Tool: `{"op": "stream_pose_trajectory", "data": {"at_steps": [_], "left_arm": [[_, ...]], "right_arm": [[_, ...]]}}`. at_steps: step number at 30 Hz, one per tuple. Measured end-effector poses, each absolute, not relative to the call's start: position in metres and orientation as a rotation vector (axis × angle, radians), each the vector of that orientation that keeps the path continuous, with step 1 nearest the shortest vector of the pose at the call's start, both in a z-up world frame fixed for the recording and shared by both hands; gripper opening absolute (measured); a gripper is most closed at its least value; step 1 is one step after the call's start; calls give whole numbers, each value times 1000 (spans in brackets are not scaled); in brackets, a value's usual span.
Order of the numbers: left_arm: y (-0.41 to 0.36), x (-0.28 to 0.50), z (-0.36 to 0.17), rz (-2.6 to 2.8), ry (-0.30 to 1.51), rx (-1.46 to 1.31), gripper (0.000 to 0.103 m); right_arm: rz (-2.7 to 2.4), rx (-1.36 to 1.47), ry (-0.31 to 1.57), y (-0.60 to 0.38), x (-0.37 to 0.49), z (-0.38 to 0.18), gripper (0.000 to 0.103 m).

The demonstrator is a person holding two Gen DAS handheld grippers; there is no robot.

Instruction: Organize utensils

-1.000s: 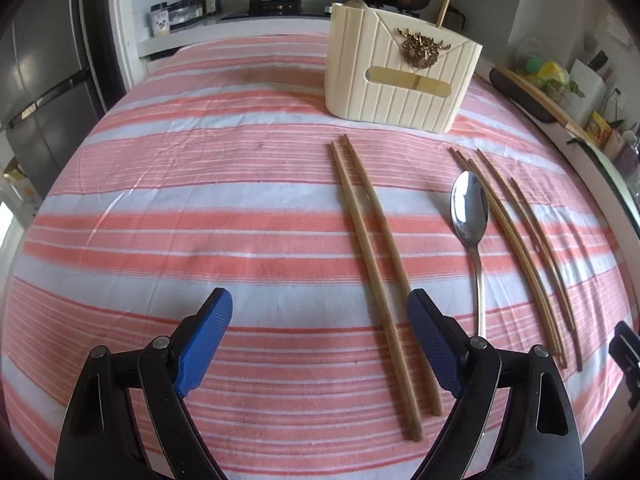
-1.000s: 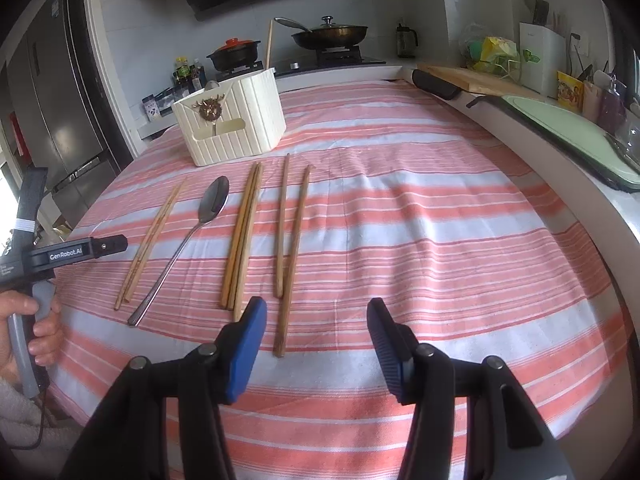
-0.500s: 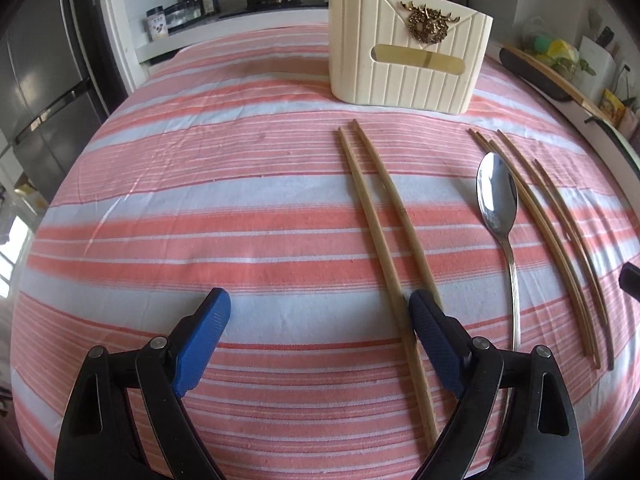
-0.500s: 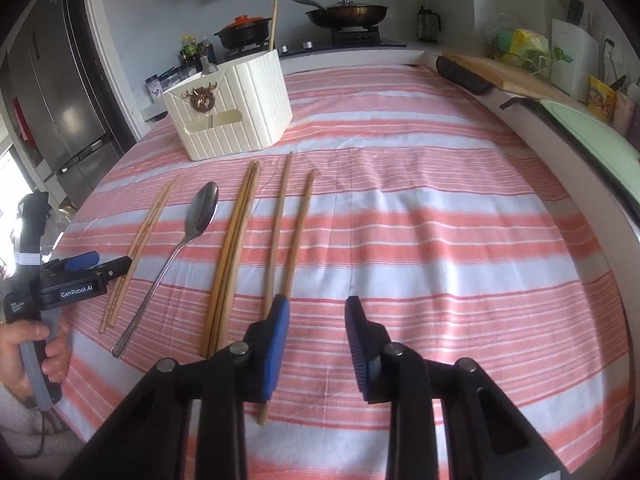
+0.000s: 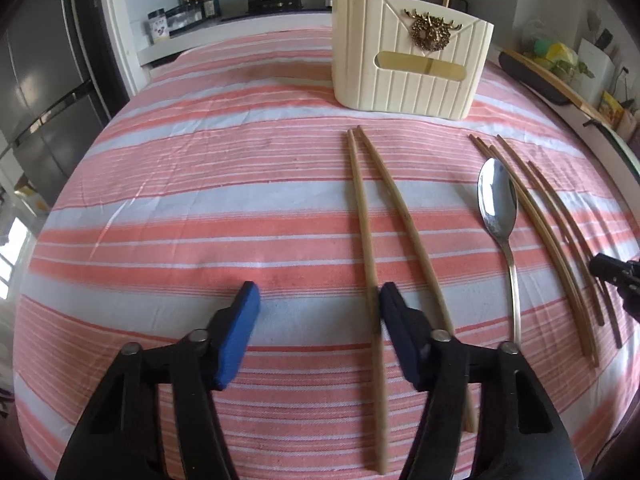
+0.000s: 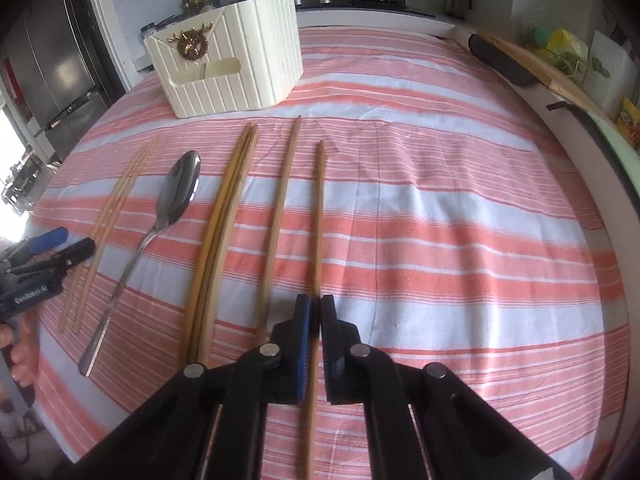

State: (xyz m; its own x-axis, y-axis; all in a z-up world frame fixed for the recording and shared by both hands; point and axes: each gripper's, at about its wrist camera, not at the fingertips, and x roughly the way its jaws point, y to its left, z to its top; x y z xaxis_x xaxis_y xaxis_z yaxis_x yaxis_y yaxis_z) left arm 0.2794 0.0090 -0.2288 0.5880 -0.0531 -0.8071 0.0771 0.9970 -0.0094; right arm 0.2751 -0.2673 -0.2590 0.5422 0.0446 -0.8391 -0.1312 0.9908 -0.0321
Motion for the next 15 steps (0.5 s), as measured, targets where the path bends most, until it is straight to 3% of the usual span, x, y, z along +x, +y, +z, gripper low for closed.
{"op": "stream_pose_trajectory", "data": {"at_steps": [1,2,3,4,12,14,15], "left_arm": [[8,278,-228,-83,935,32,33],[7,277,-227,-82,930,47,27],[6,276,-227,-84,928,55,9],[7,276,-227,-88,932,56,6],[40,256,-223,-40,957,54,7],[45,253,-223,-37,965,48,16],[46,253,-223,-27,963,53,36]], "right_arm": [[93,-113,978,-264,273,-260,3],[81,-125,965,-261,270,-260,4],[71,-131,955,-259,269,-260,5],[61,-128,949,-261,267,-260,5],[-60,-116,933,-286,242,-257,5],[-43,-113,932,-289,235,-258,5],[-31,-108,928,-289,233,-258,6]]}}
